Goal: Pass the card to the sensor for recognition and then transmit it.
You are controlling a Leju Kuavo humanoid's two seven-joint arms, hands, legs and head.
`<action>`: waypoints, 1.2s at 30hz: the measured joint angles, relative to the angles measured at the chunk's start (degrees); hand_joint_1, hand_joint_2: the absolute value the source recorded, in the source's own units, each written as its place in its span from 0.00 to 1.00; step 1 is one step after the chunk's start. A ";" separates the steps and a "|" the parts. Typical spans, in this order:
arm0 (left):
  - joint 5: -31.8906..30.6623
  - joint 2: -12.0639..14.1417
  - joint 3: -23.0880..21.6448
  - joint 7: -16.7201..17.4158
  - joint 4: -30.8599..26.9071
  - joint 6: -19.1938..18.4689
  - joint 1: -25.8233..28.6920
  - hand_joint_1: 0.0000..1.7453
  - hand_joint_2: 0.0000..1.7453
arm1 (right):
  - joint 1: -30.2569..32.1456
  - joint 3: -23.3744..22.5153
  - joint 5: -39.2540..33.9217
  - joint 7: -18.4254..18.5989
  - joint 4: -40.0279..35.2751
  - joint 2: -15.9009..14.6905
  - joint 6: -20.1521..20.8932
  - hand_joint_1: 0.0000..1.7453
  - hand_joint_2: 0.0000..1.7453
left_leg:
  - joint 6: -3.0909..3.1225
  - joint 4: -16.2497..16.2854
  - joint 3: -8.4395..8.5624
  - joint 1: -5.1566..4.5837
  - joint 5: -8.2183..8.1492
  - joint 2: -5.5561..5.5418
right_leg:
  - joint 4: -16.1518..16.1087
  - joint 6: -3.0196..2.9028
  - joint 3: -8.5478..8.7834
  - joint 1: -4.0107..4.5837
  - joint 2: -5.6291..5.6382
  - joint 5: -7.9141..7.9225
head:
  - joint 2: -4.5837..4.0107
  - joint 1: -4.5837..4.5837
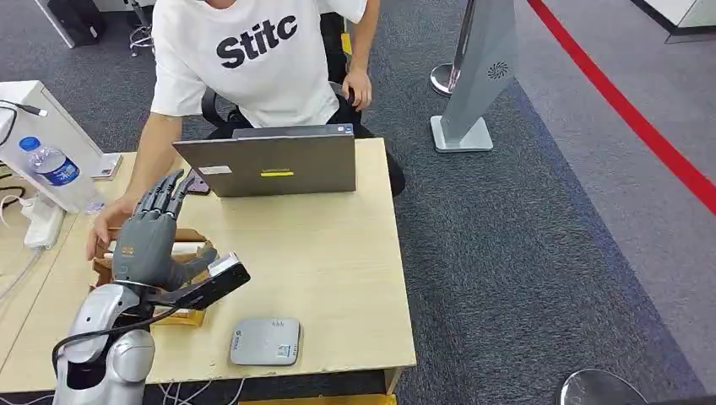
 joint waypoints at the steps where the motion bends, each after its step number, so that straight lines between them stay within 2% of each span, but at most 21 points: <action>1: 0.00 0.00 -0.02 0.00 0.00 0.00 0.00 0.00 1.00 | 0.00 0.00 0.00 0.00 0.00 -0.02 0.00 0.00 1.00 | 0.00 0.00 0.00 0.00 0.00 0.00 | 0.00 0.00 0.00 0.00 0.00 0.00 | 0.00 0.00; 27: -0.11 0.04 -0.02 0.02 0.00 -0.25 0.04 0.00 1.00 | 0.00 0.00 -0.02 0.00 0.00 -0.02 0.00 0.00 1.00 | 0.00 0.00 -0.02 0.00 0.00 0.00 | 0.00 0.00 0.01 0.00 0.00 0.00 | 0.00 0.00; 29: -1.19 3.31 -1.25 1.68 -1.86 -6.64 2.65 0.00 1.00 | -0.03 -0.06 -1.59 -0.20 0.00 -0.02 -0.26 0.00 1.00 | -0.02 -0.13 -0.01 0.00 -0.11 0.09 | 0.03 0.00 0.23 0.00 0.11 -0.02 | 0.00 0.15; 30: 0.00 6.71 -1.97 1.68 -4.14 -8.93 6.35 0.00 1.00 | 0.01 -0.07 -2.19 -0.39 0.02 0.00 -0.42 0.00 1.00 | -0.29 -0.20 -0.10 -0.02 -0.35 0.37 | 0.03 -0.11 0.35 -0.01 0.44 -0.12 | 0.00 0.33; 31: 1.39 11.17 -1.88 0.49 -6.17 -7.58 11.16 0.00 1.00 | 0.20 -0.07 -2.56 -0.65 0.02 0.00 -0.46 0.00 1.00 | -0.26 -0.22 0.30 -0.03 -0.62 0.95 | 0.02 -0.24 0.38 -0.04 0.96 -0.24 | 0.00 0.26; 33: 2.73 16.66 -1.20 -0.83 -7.93 -1.30 19.43 0.00 1.00 | 0.98 -0.07 -3.10 -0.85 0.11 -0.02 -0.46 0.00 1.00 | -0.31 -0.15 0.82 0.03 -0.80 1.27 | 0.04 -0.24 0.41 -0.02 1.30 -0.50 | 0.00 -0.39; 34: 2.91 18.59 -1.09 -0.90 -8.44 0.22 21.66 0.00 1.00 | 1.34 -0.07 -3.13 -0.83 0.20 -0.02 -0.48 0.00 1.00 | -0.19 -0.13 0.78 0.08 -0.70 0.94 | 0.04 -0.21 0.36 0.03 1.01 -0.54 | 0.00 -0.42; 36: 2.91 21.25 -1.11 -1.09 -10.00 0.44 24.28 0.00 1.00 | 1.39 -0.07 -3.19 -0.96 0.33 -0.02 -0.55 0.00 1.00 | -0.21 -0.15 0.61 0.08 -0.60 0.14 | 0.04 -0.21 0.41 0.05 0.20 -0.71 | 0.00 -0.17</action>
